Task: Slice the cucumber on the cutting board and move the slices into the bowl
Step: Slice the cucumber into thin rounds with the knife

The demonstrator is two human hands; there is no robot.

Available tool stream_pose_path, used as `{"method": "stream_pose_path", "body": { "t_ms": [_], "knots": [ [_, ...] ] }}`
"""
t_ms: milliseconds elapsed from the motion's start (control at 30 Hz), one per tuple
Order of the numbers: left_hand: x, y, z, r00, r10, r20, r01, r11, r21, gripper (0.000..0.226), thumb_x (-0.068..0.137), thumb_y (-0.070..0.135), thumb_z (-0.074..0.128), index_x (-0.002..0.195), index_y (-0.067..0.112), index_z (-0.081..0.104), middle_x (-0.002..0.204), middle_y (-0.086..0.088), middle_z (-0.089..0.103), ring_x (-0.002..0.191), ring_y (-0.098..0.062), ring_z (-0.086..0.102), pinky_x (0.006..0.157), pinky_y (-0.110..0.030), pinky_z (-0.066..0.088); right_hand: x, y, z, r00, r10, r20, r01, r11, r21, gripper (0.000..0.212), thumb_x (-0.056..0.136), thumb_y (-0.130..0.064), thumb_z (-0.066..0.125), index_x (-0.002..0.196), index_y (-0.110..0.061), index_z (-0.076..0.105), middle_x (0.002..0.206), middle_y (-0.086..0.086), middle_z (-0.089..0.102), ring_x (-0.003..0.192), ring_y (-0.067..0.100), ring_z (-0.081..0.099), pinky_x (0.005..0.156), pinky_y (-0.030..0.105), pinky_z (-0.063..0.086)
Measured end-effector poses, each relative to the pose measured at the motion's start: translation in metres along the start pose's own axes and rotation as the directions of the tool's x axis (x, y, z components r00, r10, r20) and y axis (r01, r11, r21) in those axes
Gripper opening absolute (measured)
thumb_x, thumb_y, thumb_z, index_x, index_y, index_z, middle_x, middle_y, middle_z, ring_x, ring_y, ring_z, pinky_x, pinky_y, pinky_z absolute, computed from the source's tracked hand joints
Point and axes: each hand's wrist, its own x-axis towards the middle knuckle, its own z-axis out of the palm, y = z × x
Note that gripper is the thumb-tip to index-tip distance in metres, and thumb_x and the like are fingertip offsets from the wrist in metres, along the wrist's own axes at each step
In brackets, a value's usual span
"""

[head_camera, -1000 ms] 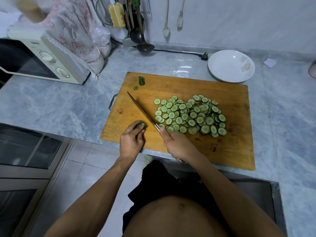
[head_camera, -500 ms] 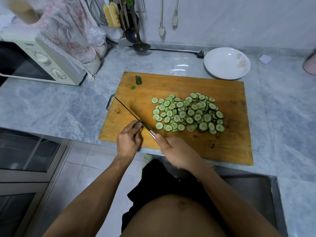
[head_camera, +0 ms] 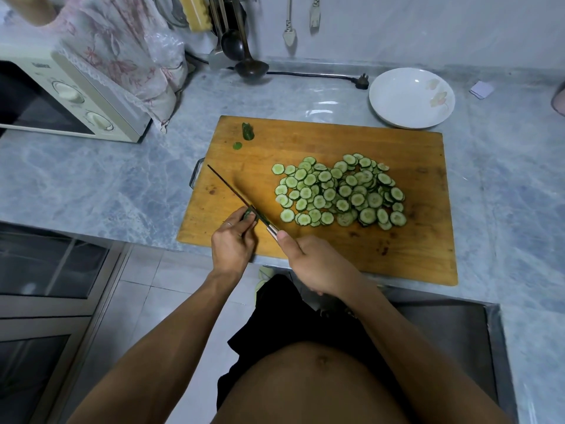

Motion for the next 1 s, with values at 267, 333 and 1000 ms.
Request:
{"method": "stream_pose_path", "body": {
  "t_ms": [267,333,1000],
  "knots": [
    [-0.001,-0.001,0.001,0.998,0.061,-0.009,-0.061,0.998,0.035,0.028,0.080,0.000,0.058,0.100,0.005,0.077,0.119,-0.013,0.069,0.097,-0.027,0.070,0.081,-0.028,0.054,0.024,-0.001,0.001,0.996,0.081,0.037,-0.083,0.995,0.059,0.073,0.102,-0.059,0.021,0.051,-0.010,0.040,0.038,0.005,0.042,0.030,0.020,0.044,0.041,0.023,0.038],
    [-0.001,-0.001,0.001,0.997,0.072,0.006,-0.072,0.997,0.036,0.030,0.080,-0.001,0.058,0.101,0.006,0.077,0.121,-0.012,0.068,0.099,-0.027,0.070,0.079,-0.029,0.055,0.030,-0.002,0.009,0.998,0.063,-0.003,-0.063,0.998,0.006,0.070,0.104,-0.054,0.022,0.053,-0.010,0.040,0.043,0.006,0.043,0.036,0.019,0.046,0.045,0.027,0.036],
    [-0.001,-0.008,-0.005,0.999,0.029,-0.017,-0.030,0.998,-0.062,0.026,0.085,-0.002,0.068,0.108,0.006,0.075,0.124,-0.013,0.066,0.106,-0.025,0.068,0.093,-0.027,0.051,0.019,0.013,-0.020,0.995,0.063,-0.072,-0.052,0.988,0.146,0.067,0.100,-0.061,0.023,0.069,-0.008,0.050,0.057,0.015,0.042,0.046,0.023,0.043,0.050,0.030,0.039]
  ]
}}
